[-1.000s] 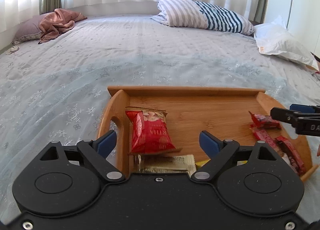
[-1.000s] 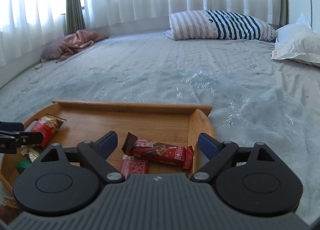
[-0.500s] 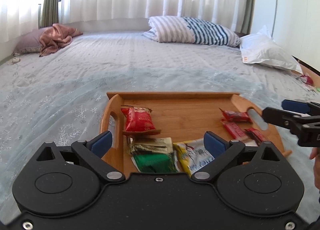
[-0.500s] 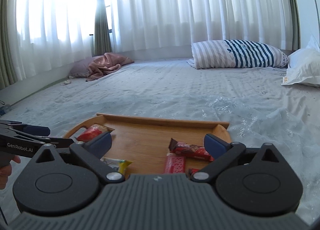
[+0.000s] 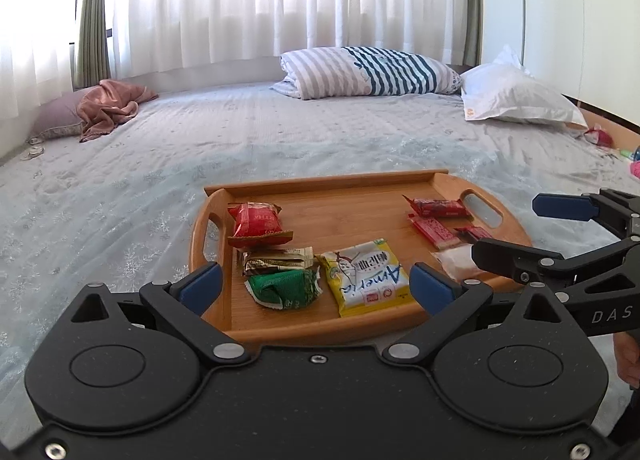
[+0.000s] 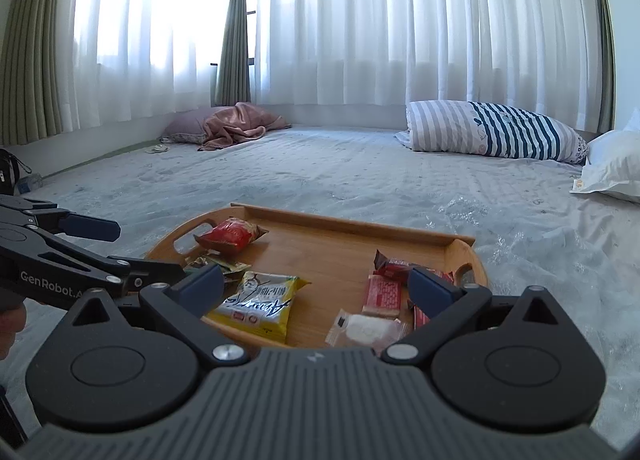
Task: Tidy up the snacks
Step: 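Move both tools back over the remaining snacks beside the tray, then grasp the pale wrapped pastry with the left tool while the right tool grasps the pink pastry pack, then carry the pale pastry and pink pastry pack over the tray with both tools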
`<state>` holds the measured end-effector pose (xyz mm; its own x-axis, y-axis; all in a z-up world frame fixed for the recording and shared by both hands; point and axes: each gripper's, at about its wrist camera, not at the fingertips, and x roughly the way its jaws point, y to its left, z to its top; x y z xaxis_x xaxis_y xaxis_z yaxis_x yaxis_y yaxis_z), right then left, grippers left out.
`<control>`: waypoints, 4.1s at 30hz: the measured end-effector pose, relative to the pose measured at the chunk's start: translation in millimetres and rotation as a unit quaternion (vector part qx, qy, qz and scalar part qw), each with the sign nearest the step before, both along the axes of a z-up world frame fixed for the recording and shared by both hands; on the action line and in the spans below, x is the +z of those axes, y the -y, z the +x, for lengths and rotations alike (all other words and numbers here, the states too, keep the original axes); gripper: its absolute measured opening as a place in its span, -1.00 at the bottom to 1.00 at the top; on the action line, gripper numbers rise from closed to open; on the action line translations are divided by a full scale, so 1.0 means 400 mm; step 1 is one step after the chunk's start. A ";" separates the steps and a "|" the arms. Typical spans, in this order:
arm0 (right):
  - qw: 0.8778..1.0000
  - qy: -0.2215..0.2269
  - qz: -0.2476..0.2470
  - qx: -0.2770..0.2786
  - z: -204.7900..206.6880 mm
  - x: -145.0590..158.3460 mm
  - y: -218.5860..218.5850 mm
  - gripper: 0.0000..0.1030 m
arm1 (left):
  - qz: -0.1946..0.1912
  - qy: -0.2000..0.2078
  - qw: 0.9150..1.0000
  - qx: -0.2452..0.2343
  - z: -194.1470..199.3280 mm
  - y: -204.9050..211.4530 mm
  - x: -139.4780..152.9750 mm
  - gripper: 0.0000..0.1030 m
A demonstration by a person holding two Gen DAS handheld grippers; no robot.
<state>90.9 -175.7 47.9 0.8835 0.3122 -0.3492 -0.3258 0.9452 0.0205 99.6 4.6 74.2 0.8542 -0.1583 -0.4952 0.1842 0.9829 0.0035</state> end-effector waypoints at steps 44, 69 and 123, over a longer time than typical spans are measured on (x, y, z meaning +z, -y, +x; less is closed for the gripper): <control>0.998 -0.019 -0.058 0.019 -0.162 -0.112 0.003 1.00 | -0.013 -0.046 0.999 0.018 -0.180 0.008 -0.086 0.95; 0.998 -0.043 -0.038 0.014 -0.158 -0.146 -0.025 0.19 | -0.043 -0.097 0.994 0.000 -0.160 0.019 -0.149 -0.35; 0.996 -0.080 -0.032 -0.038 -0.136 -0.159 -0.001 0.02 | -0.038 -0.096 0.995 -0.006 -0.191 0.044 -0.150 -0.60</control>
<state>36.4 -175.3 -15.8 0.8355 0.2188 -0.5041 -0.2502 0.9682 0.0056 23.2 -12.8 14.4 0.7433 -0.2110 -0.6348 0.1859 0.9767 -0.1071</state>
